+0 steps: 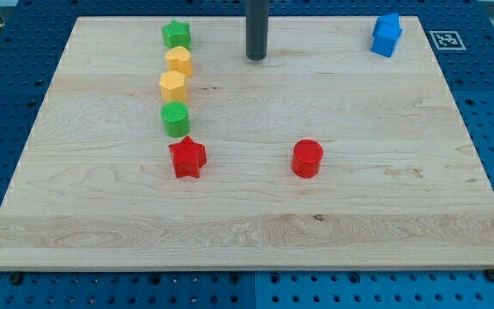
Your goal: Push the yellow hexagon slightly right
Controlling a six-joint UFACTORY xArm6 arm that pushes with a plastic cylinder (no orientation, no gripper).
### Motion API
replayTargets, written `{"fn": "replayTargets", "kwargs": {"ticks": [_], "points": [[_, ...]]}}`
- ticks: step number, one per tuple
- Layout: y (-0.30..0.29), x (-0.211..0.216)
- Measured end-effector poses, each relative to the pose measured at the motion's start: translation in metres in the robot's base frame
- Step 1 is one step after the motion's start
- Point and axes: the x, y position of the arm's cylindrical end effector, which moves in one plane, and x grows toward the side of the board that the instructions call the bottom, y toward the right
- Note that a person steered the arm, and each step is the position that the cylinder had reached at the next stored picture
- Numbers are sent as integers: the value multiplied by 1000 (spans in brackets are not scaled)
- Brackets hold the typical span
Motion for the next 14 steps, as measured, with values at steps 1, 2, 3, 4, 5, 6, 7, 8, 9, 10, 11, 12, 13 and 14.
{"fn": "replayTargets", "kwargs": {"ticks": [1,2,3,4,5,6,7,8,9,10,11,12,13,14], "points": [[-24,-32],[-65,-59],[-125,-76],[-208,-75],[-262,-56],[-264,-25],[-262,25],[-241,72],[-206,95],[-205,93],[-201,91],[-179,91],[-138,90],[-109,90]]}}
